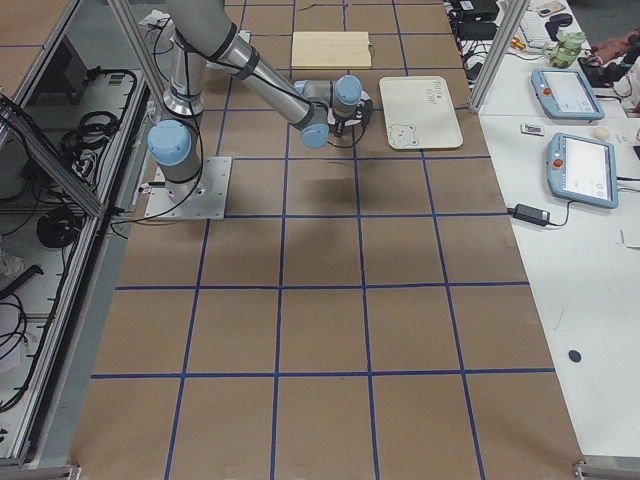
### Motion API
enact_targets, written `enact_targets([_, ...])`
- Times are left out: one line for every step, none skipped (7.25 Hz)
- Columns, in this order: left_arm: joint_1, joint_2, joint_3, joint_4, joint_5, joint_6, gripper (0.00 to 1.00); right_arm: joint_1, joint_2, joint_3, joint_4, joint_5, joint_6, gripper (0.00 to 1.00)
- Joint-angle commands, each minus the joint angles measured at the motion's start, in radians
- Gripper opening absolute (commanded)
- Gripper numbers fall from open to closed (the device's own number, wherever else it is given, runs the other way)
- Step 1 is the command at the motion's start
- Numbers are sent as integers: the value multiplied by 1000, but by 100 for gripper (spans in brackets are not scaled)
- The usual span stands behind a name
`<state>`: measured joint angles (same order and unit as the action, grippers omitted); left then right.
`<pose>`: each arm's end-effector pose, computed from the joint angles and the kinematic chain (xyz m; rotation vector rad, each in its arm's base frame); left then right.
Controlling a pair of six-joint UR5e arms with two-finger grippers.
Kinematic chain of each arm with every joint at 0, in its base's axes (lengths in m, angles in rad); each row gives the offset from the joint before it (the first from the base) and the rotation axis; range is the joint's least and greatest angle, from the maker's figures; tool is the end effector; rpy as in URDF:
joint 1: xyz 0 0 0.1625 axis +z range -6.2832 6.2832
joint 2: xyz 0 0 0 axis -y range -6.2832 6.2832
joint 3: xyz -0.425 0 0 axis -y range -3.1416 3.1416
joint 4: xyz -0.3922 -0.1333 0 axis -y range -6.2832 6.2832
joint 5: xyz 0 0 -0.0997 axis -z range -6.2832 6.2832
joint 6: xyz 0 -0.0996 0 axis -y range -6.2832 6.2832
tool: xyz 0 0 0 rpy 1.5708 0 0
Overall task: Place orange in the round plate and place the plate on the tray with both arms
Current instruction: 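Lower the right gripper and grip the rim of the white bowl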
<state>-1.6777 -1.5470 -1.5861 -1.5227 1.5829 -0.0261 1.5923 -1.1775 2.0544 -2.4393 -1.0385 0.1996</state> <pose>-0.1833 -0.4704 0.4969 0.1260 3.1295 -0.0897 0.1948 -0.5086 0.1669 0.2353 2.6014 0.0895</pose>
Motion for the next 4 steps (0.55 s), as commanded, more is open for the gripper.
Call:
enact_targets([1, 1, -3, 6, 0, 0, 100, 0, 1, 1, -1, 1, 3, 41])
enact_targets([1, -1, -5, 9, 0, 0, 100, 0, 1, 3, -1, 1, 4, 18])
enact_targets([1, 1, -3, 7, 0, 0, 100, 0, -1, -3, -3, 1, 9, 0])
enact_targets([1, 1, -5, 9, 0, 0, 100, 0, -2, -16, -4, 3, 18, 0])
